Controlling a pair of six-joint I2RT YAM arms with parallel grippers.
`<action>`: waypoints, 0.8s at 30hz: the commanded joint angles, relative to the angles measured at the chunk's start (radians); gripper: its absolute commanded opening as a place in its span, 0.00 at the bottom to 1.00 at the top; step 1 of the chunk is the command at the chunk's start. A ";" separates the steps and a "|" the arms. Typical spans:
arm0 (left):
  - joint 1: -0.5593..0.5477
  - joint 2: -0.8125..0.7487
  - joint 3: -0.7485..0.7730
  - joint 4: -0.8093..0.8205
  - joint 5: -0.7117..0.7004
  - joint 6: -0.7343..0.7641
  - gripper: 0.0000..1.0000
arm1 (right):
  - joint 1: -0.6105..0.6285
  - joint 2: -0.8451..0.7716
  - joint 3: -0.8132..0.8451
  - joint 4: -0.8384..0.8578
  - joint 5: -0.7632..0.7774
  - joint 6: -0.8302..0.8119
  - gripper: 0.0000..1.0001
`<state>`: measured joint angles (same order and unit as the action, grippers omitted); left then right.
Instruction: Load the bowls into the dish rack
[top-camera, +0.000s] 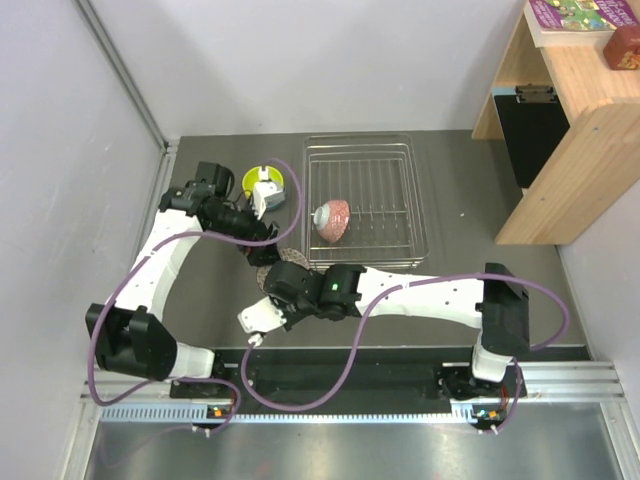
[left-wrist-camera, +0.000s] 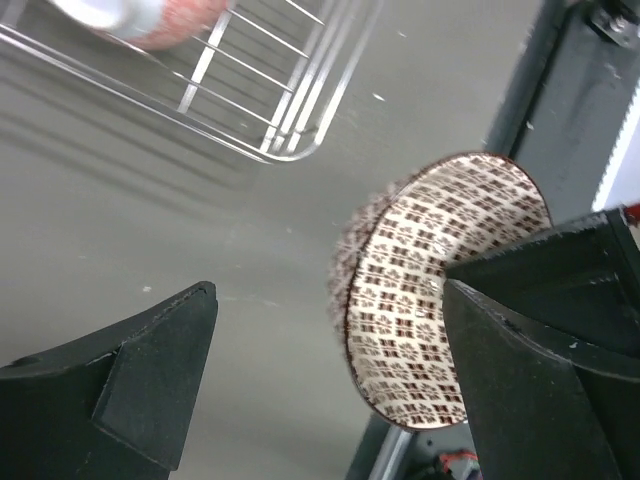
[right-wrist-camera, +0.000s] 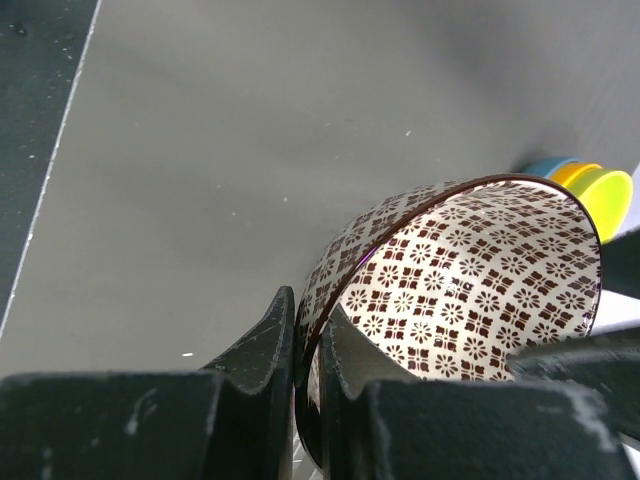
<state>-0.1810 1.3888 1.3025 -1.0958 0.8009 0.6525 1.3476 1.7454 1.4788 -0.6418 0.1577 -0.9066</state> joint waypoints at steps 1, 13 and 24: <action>0.003 -0.083 -0.008 0.195 -0.014 -0.129 0.99 | 0.010 -0.011 0.006 0.015 -0.030 0.020 0.00; 0.005 -0.169 0.075 0.143 0.009 -0.111 0.99 | 0.010 0.023 0.012 -0.033 -0.184 0.064 0.00; 0.109 -0.327 -0.149 0.619 -0.493 -0.436 0.99 | -0.076 -0.076 0.057 -0.099 -0.510 0.140 0.00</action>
<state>-0.1398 1.0473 1.1778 -0.6758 0.4965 0.3344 1.3243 1.7752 1.4788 -0.7559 -0.1806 -0.8074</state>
